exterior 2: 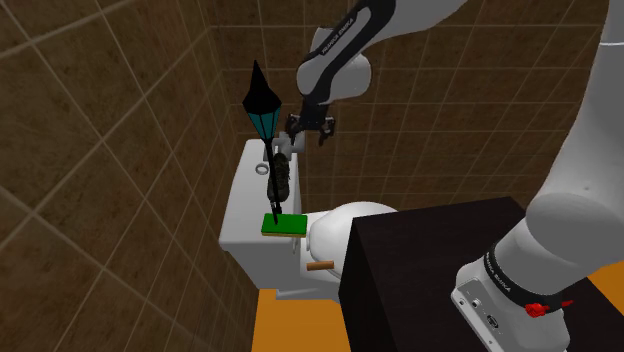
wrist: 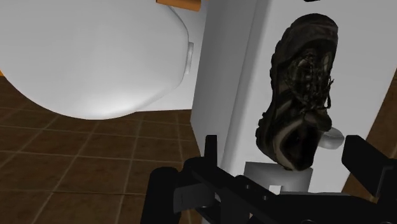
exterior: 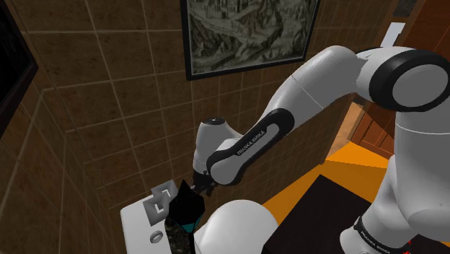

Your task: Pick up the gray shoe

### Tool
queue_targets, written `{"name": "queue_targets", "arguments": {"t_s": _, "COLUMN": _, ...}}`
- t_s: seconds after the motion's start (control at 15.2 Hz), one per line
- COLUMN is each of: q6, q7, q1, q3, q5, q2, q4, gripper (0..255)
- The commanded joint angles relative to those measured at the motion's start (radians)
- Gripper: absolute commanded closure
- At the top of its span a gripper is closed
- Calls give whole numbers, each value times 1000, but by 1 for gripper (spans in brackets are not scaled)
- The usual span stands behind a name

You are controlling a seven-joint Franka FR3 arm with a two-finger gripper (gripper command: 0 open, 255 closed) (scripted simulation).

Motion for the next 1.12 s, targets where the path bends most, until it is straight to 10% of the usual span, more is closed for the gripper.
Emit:
{"name": "queue_targets", "arguments": {"t_s": 0.0, "q6": 18, "q7": 17, "q1": 23, "q3": 3, "q5": -7, "q2": 70, "q4": 55, "gripper": 0}}
{"name": "queue_targets", "arguments": {"t_s": 1.06, "q6": 93, "q7": 42, "q1": 106, "q3": -7, "q5": -34, "q2": 383, "q4": 298, "gripper": 0}}
